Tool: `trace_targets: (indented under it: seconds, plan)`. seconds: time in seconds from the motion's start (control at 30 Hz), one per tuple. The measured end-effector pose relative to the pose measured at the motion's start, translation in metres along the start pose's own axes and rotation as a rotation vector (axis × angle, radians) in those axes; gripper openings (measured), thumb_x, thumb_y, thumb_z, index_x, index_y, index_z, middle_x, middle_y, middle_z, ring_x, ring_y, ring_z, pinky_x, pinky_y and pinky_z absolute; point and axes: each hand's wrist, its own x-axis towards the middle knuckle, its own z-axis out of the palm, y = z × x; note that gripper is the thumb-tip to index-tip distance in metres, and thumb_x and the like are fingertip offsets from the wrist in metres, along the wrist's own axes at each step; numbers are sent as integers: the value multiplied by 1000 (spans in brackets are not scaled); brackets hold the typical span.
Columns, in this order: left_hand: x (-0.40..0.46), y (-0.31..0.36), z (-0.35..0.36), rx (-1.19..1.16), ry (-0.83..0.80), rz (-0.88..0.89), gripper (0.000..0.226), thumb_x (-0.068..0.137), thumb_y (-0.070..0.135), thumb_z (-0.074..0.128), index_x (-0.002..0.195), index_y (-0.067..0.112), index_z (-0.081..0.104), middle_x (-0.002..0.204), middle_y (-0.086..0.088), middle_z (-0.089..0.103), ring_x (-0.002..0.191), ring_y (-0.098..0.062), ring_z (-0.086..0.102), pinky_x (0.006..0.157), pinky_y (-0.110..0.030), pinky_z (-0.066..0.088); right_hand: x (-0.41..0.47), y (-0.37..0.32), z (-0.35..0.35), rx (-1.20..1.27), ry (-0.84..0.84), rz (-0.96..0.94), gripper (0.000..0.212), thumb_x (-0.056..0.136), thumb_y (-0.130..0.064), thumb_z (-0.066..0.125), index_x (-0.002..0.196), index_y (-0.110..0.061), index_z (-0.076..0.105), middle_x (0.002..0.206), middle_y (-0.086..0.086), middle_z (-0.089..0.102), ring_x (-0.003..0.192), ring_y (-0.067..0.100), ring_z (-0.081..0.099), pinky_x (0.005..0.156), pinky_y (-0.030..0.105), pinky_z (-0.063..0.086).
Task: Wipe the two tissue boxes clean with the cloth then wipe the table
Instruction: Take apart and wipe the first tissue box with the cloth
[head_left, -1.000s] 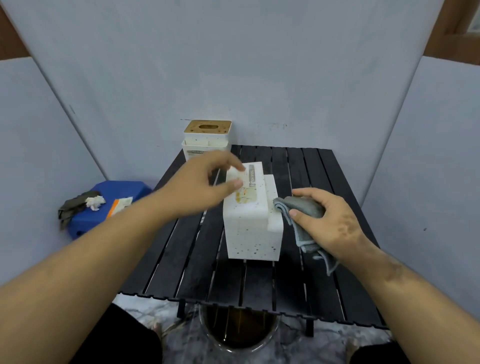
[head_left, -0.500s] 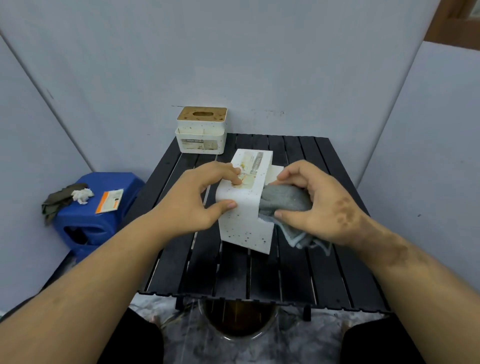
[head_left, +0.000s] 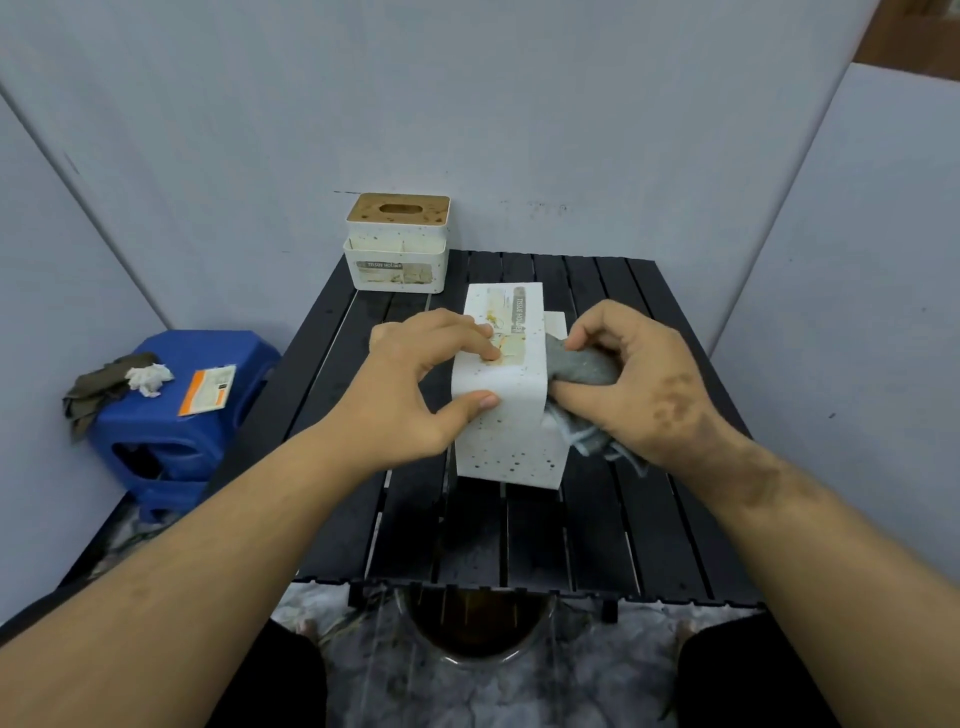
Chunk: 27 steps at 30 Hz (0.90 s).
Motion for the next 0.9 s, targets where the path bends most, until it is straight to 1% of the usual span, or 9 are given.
trace_targets:
  seconds: [0.1, 0.2, 0.27, 0.4, 0.5, 0.53, 0.67, 0.8, 0.9]
  plan:
    - [0, -1, 0, -23, -2, 4, 32, 81, 41, 76, 108, 26, 71, 124, 13, 65, 126, -11, 58, 99, -62, 44, 3, 8, -20, -20, -42, -1, 34, 73, -4, 86, 91, -11, 58, 84, 5, 74, 59, 37, 70, 47, 53, 58]
    - [-1, 0, 2, -53, 6, -7, 32, 81, 39, 76, 108, 25, 71, 124, 11, 66, 127, -13, 58, 100, -63, 44, 4, 6, -17, -25, 72, 20, 33, 74, -7, 86, 88, -15, 57, 80, 4, 71, 50, 29, 67, 38, 43, 54]
    - [-1, -1, 2, -40, 18, -5, 32, 80, 40, 77, 108, 25, 71, 124, 11, 66, 126, -13, 58, 99, -62, 44, 2, 3, -6, -22, 58, 3, 32, 76, -5, 84, 89, -14, 57, 81, 4, 69, 45, 29, 66, 35, 42, 53]
    - [-1, 0, 2, -38, 14, -8, 32, 80, 41, 77, 109, 27, 71, 124, 12, 66, 126, -13, 58, 99, -62, 45, 6, 3, -21, -85, -52, -49, 33, 71, -7, 88, 87, -14, 60, 80, 6, 74, 68, 38, 72, 56, 47, 61]
    - [0, 0, 3, -42, 14, -10, 33, 80, 42, 77, 108, 26, 71, 123, 11, 66, 126, -15, 58, 99, -62, 45, 4, 2, -14, -16, -25, -18, 29, 77, -2, 83, 89, -13, 58, 77, 11, 73, 51, 41, 67, 37, 51, 54]
    - [0, 0, 2, -39, 10, -10, 33, 80, 42, 76, 108, 26, 71, 124, 12, 66, 126, -15, 58, 98, -62, 45, 4, 1, -10, -21, -57, -27, 28, 78, -1, 81, 89, -13, 58, 77, 13, 72, 49, 42, 66, 36, 52, 53]
    - [0, -3, -3, -49, -15, -15, 33, 80, 43, 76, 109, 29, 70, 125, 13, 67, 128, -12, 57, 101, -63, 43, 22, 2, -41, -186, -209, -14, 31, 70, -6, 88, 85, -18, 64, 84, 3, 75, 72, 34, 73, 65, 51, 62]
    - [1, -3, -3, -57, -20, -15, 33, 80, 45, 74, 108, 29, 71, 126, 13, 67, 129, -12, 56, 102, -64, 41, 53, 8, -63, -244, 19, -7, 28, 73, -3, 85, 86, -12, 63, 72, 10, 72, 53, 32, 67, 45, 40, 58]
    - [0, -3, -2, -58, 0, -13, 34, 80, 45, 74, 108, 26, 72, 127, 12, 67, 131, -12, 56, 103, -63, 41, 63, 11, -35, -134, -56, -41, 28, 76, -3, 84, 91, -9, 60, 74, 14, 71, 46, 29, 65, 39, 40, 55]
